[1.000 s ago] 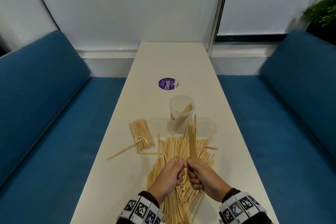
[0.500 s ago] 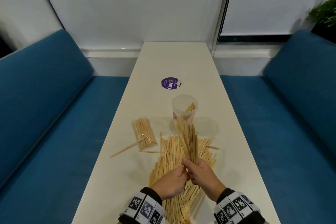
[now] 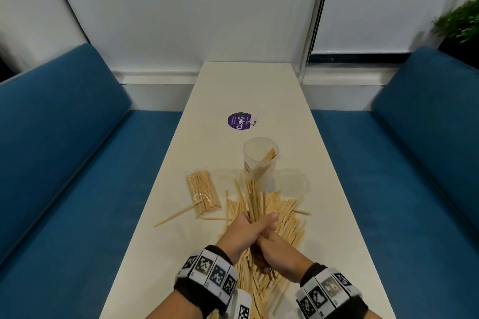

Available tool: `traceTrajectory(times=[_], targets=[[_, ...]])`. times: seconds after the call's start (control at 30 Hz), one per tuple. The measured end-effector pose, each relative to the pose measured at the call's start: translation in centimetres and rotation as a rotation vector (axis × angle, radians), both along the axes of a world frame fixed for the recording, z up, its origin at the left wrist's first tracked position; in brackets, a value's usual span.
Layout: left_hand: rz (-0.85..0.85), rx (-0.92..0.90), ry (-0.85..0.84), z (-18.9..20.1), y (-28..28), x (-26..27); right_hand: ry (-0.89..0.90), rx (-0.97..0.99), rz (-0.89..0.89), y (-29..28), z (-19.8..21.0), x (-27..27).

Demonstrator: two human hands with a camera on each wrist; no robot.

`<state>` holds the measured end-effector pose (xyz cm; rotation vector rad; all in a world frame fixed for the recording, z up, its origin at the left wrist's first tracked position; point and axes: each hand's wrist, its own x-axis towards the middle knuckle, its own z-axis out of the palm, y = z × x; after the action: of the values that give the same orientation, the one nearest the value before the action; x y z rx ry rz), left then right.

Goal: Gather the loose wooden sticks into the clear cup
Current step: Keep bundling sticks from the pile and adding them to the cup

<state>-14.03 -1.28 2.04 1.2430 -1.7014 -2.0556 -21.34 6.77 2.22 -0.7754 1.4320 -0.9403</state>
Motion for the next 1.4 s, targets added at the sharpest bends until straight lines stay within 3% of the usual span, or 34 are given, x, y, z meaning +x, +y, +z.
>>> traceTrajectory(times=[0.17, 0.37, 0.5, 0.6, 0.77, 0.97, 1.1, 1.27, 1.33, 1.4], targets=[[0.159, -0.019, 0.008, 0.3, 0.5, -0.4, 0.216, 0.027, 0.117, -0.7, 0.6, -0.3], [0.32, -0.009, 0.062, 0.0, 0.8, -0.2, 0.205, 0.095, 0.14, -1.4, 0.5, -0.5], [0.517, 0.161, 0.188, 0.5, 0.4, 0.0, -0.019, 0.111, 0.117, -1.1, 0.6, -0.8], [0.69, 0.196, 0.29, 1.2, -0.8, 0.4, -0.206, 0.159, -0.005, -0.5, 0.0, -0.9], [0.837, -0.066, 0.309, 2.5, -1.8, 0.2, -0.538, 0.298, -0.194, 0.1, -0.7, -0.4], [0.802, -0.32, 0.351, 3.2, -0.9, -0.6, -0.791, 0.269, -0.341, -1.0, 0.7, -1.0], [0.737, -0.398, 0.321, 2.9, 0.1, -1.1, -0.797, 0.295, -0.464, -1.8, 2.0, -1.1], [0.606, -0.44, 0.306, 2.2, 2.0, -1.3, -0.766, 0.146, -0.495, -2.0, 3.1, -1.1], [0.578, -0.404, 0.279, 2.4, 2.0, -1.0, -0.696, 0.151, -0.386, -1.6, 3.4, -1.1], [0.537, -0.325, 0.27, 2.9, 1.7, -0.8, -0.351, 0.276, -0.205, -1.1, 3.5, -1.1]])
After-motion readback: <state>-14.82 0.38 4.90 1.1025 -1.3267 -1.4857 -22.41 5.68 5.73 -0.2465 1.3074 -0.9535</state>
